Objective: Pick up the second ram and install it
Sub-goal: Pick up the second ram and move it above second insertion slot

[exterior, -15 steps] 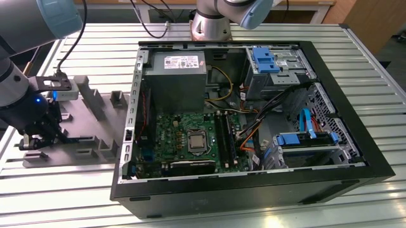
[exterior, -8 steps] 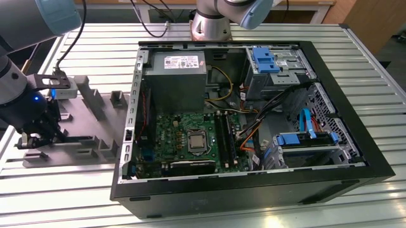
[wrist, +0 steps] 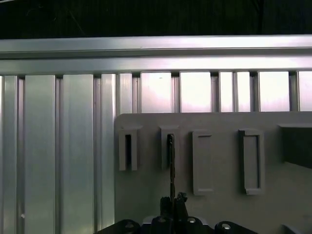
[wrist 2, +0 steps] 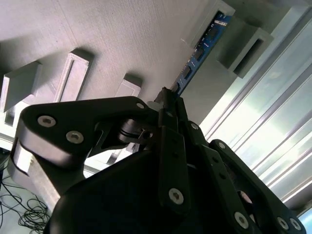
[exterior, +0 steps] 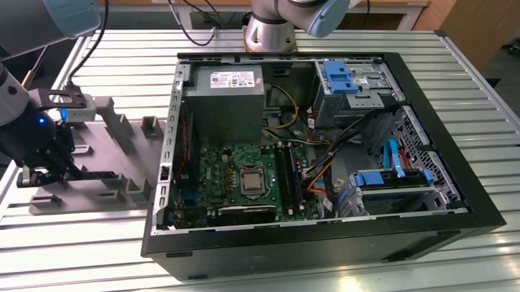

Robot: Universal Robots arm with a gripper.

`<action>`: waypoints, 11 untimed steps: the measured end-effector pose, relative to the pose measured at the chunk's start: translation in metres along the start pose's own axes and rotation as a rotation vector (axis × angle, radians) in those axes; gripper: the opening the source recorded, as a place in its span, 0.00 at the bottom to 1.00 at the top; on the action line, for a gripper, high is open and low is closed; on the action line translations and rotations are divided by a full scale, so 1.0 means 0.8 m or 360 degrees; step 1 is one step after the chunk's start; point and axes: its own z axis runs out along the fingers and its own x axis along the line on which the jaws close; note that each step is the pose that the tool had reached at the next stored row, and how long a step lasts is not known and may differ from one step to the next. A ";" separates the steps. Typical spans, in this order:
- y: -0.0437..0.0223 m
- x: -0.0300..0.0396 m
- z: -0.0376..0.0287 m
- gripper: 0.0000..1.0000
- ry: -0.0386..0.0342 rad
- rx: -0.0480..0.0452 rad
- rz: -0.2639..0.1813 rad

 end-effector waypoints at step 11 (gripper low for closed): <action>-0.0001 -0.0001 -0.0082 0.14 0.0000 0.0000 0.0000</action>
